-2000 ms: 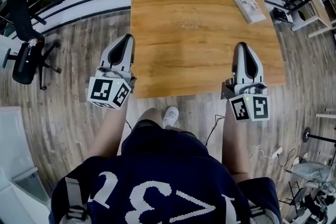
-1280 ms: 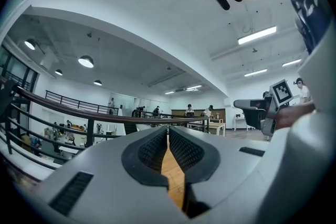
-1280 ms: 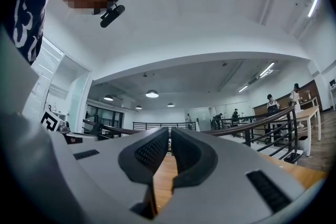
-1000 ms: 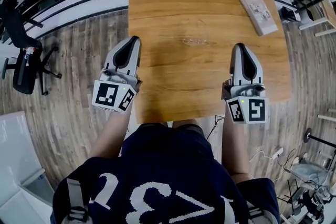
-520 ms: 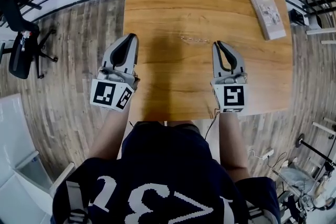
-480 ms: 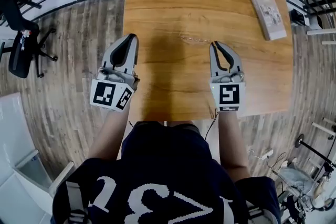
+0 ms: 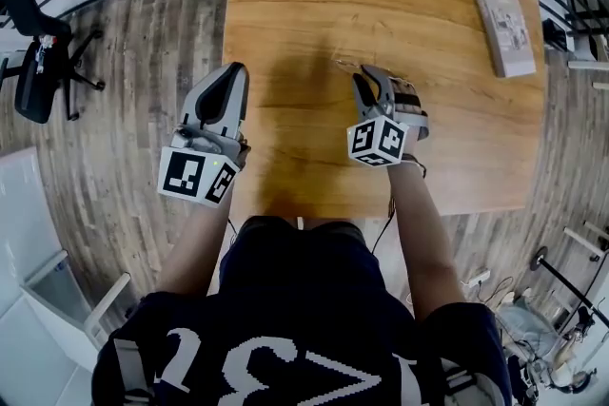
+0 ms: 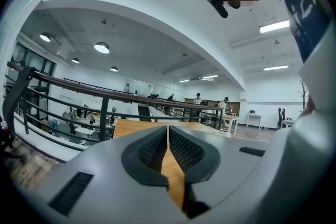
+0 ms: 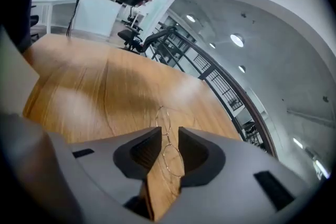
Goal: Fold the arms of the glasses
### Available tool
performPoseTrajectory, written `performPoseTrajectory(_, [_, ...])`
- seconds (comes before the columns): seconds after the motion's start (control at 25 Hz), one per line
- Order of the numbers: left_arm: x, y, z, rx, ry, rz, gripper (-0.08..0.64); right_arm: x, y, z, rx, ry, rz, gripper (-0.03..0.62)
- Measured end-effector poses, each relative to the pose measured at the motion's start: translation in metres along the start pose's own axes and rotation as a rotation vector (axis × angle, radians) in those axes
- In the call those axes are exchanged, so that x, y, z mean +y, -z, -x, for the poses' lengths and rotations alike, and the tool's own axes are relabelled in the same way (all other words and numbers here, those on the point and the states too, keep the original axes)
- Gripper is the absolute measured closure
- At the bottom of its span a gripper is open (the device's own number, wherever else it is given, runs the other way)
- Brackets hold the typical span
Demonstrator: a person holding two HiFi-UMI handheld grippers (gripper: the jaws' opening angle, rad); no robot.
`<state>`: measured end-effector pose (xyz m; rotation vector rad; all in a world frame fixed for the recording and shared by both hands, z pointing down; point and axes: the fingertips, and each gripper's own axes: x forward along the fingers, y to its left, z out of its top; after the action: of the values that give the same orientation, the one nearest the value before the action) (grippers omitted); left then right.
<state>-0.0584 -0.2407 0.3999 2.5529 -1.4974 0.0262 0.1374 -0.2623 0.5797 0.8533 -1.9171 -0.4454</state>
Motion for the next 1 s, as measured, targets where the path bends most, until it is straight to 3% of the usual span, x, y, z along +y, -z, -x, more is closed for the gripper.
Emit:
performPoseTrajectory(0.16, [0.001, 0.004, 0.001, 0.007, -0.01, -0.003, 0.537, 0.004, 0.011, -0.014, 0.076, 0.013, 0.146, 0.476])
performPoseTrajectory(0.28, [0.004, 0.005, 0.001, 0.009, -0.024, -0.008, 0.537, 0.004, 0.016, -0.021, 0.11, 0.015, 0.199, 0.48])
performPoseTrajectory(0.48, [0.012, 0.006, 0.003, 0.014, -0.045, -0.002, 0.537, -0.003, 0.014, -0.021, 0.106, 0.027, 0.203, 0.553])
performPoseTrajectory(1.0, [0.002, -0.004, -0.005, 0.01, 0.032, 0.02, 0.535, -0.028, -0.027, 0.047, -0.04, 0.053, 0.2, 0.565])
